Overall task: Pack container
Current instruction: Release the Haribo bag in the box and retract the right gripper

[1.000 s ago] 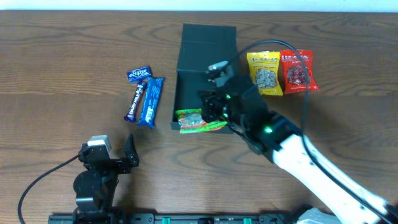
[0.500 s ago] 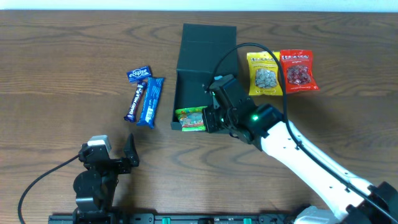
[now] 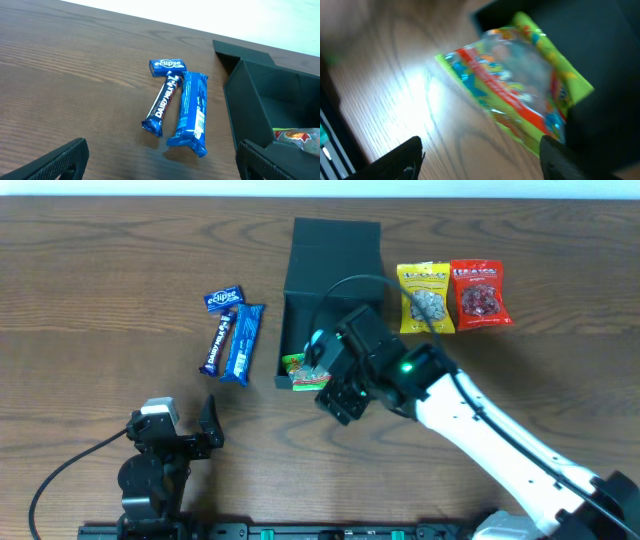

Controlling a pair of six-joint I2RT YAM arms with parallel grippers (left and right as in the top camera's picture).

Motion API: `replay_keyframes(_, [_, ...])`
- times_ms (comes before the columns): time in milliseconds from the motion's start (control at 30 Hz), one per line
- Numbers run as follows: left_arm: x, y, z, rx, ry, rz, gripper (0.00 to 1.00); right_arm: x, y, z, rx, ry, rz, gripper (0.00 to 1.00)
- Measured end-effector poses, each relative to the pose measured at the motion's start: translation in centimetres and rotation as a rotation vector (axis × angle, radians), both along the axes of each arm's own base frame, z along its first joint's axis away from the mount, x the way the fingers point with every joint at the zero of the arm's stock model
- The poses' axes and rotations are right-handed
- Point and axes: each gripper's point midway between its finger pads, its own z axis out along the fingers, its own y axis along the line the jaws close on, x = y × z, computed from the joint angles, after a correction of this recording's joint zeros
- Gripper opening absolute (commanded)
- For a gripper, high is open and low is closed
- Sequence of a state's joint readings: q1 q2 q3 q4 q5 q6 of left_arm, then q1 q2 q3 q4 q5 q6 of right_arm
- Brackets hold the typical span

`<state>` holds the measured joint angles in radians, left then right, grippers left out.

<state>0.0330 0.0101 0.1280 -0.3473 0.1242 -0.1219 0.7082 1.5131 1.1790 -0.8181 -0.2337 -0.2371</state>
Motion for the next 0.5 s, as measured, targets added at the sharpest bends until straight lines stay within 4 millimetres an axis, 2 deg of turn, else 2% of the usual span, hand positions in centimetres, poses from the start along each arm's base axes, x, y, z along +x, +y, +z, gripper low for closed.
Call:
replay_keyframes(100, [0.0, 0.0, 0.0, 0.000, 0.000, 0.000, 0.95, -0.9, 1.3, -1.0, -0.028, -0.030, 0.121, 0.80])
replay_keyframes(167, [0.0, 0.0, 0.0, 0.000, 0.000, 0.000, 0.95, -0.5, 1.9, -1.6, -0.050, -0.064, 0.155, 0.76])
replay_keyframes(300, [0.0, 0.0, 0.0, 0.000, 0.000, 0.000, 0.95, 1.2, 2.1, -3.5, -0.119, -0.121, 0.152, 0.50])
replay_keyframes(367, [0.0, 0.0, 0.0, 0.000, 0.000, 0.000, 0.95, 2.1, 2.1, -4.2, -0.142, -0.147, 0.141, 0.24])
replay_keyframes(433, [0.0, 0.0, 0.0, 0.000, 0.000, 0.000, 0.95, 2.8, 2.4, -4.2, -0.138, -0.172, 0.131, 0.07])
replay_keyframes(467, [0.0, 0.0, 0.0, 0.000, 0.000, 0.000, 0.95, 3.1, 2.5, -4.1, -0.136, -0.189, 0.126, 0.01])
replay_keyframes(500, [0.0, 0.0, 0.0, 0.000, 0.000, 0.000, 0.95, 3.5, 2.6, -4.0, -0.132, -0.202, 0.110, 0.01])
